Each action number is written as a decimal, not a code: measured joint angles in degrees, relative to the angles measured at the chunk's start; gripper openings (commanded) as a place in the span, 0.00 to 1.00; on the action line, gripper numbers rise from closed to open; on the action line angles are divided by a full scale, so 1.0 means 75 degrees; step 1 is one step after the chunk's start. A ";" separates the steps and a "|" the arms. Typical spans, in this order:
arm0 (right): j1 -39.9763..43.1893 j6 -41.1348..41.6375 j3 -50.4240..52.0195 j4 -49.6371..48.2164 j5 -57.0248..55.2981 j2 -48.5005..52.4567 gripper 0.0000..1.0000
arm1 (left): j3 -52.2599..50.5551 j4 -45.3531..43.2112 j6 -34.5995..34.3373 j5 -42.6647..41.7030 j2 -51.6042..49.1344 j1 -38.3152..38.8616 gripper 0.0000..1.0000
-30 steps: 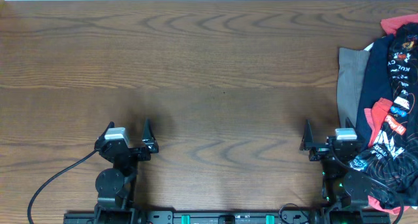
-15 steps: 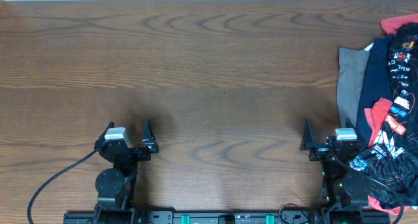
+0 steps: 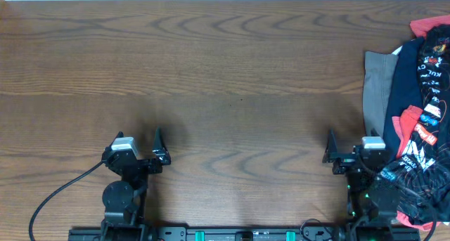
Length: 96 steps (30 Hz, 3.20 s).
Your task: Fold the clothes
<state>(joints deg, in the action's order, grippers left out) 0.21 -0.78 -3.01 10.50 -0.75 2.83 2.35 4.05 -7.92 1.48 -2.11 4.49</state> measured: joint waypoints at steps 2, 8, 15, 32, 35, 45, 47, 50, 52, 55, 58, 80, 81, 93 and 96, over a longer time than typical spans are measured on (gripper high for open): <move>0.0000 0.0105 -0.0358 0.0682 -0.0198 0.0283 0.99 | 0.0187 0.0446 -0.0003 0.0006 -0.0012 0.0000 0.98; 0.0000 0.0271 -0.1915 0.2159 -0.0705 0.1886 0.99 | 0.1212 0.1766 -0.0029 0.0012 -0.0825 0.0000 0.98; 0.0000 0.0364 -0.4287 0.3966 -0.0863 0.4969 0.99 | 0.3290 0.2940 -0.0058 -0.0064 -0.2940 0.0000 0.98; 0.1250 0.3343 -0.6169 0.6251 -0.2833 0.8332 0.99 | 0.4998 0.4229 -0.0061 -0.0632 -0.5951 0.0000 0.98; 0.1964 0.3806 -0.6146 0.6070 -0.3232 0.8778 0.94 | 0.4998 0.4226 -0.0061 -0.0635 -0.5951 0.0000 0.98; 0.3200 0.4301 -0.6102 0.5301 -0.3506 1.0115 0.60 | 0.4998 0.4229 -0.0061 -0.0635 -0.5951 0.0000 0.98; 0.3302 0.4334 -0.6100 0.5184 -0.3471 1.0357 0.59 | 0.4998 0.4229 -0.0061 -0.0635 -0.5951 0.0000 0.98; 0.3357 0.4371 -0.6097 0.5010 -0.3421 1.0724 0.47 | 0.4998 0.4229 -0.0061 -0.0635 -0.5951 0.0000 0.98; 0.3363 0.4351 -0.6091 0.4940 -0.3392 1.0920 0.21 | 0.4998 0.4226 -0.0064 -0.0635 -0.5951 0.0000 0.98; 0.3366 0.4398 -0.6076 0.4902 -0.3316 1.1074 0.01 | 0.4998 0.4226 -0.0064 -0.0635 -0.5951 0.0000 0.98; 0.3366 0.4409 -0.6076 0.4913 -0.3296 1.1071 0.01 | 0.4998 0.4229 -0.0064 -0.0635 -0.5951 0.0000 0.98; 0.1999 0.0361 -0.8078 0.6493 0.2390 0.9495 0.01 | 0.5001 0.4112 -0.0111 -0.0667 -0.5951 0.0000 0.98; 0.1664 0.0227 -0.7962 0.6435 0.2512 0.9500 0.01 | 0.5001 0.4115 -0.0111 -0.0667 -0.5951 0.0000 0.98; -0.2104 0.0423 -0.6598 0.2859 0.3121 0.9809 0.01 | 0.5001 0.4112 -0.0111 -0.0694 -0.5951 0.0000 0.98; -0.2844 0.0589 -0.6513 0.1988 0.3168 1.0048 0.04 | 0.5001 0.4112 -0.0111 -0.0694 -0.5951 0.0000 0.98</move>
<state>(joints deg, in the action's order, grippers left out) -21.12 3.64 -51.86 25.41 23.00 78.19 39.86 34.89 -8.75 -3.73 -46.74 4.49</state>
